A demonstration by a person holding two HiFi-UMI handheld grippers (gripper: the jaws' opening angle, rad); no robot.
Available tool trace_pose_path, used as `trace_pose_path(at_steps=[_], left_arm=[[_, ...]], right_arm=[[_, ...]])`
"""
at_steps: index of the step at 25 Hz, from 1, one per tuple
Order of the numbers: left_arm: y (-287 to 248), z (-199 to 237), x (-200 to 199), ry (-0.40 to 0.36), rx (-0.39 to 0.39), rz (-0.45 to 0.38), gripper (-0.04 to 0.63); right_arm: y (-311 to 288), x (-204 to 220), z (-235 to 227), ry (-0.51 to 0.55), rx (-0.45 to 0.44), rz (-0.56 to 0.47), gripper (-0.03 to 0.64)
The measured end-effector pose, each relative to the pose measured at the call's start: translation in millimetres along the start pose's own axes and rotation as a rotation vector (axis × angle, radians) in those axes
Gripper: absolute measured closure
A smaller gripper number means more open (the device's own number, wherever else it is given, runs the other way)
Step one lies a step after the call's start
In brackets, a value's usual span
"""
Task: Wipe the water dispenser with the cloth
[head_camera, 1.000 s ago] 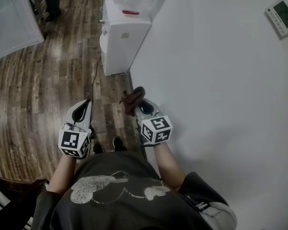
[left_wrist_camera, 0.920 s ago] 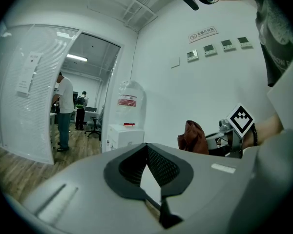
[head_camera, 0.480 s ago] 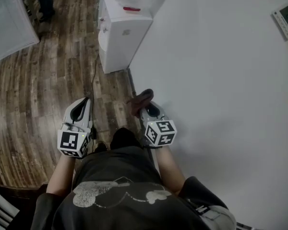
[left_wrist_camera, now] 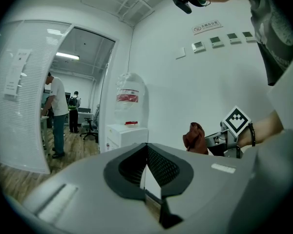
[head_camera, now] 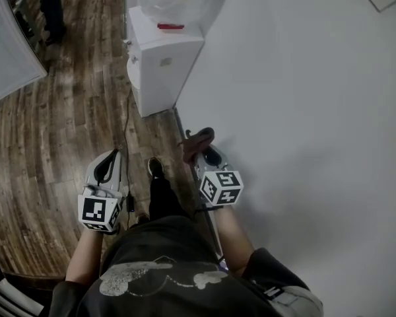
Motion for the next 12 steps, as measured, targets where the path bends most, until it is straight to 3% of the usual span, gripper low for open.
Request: trace_pose_path(at_steps=[4, 8, 12], left_arm=[[-70, 21, -8, -0.050, -0.019, 0.015, 0.575], [-145, 44, -6, 0.004, -0.016, 0.006, 0.577], [-208, 70, -3, -0.012, -0.034, 0.020, 0.577]], right_arm=[[-76, -46, -23, -0.018, -0.006, -0.033, 0.555], [-158, -98, -44, -0.021, -0.009, -0.066, 0.555], [-226, -142, -62, -0.033, 0.001, -0.097, 0.555]])
Point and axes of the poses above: the fingertips, and each gripper's own axes: y backward along the fingers, z to its left, x out of its underside, the point moved 5 cm from there along y, backward along the fingers, and after that the axes turned 12 degrees about -y, right-handed, at the moved point
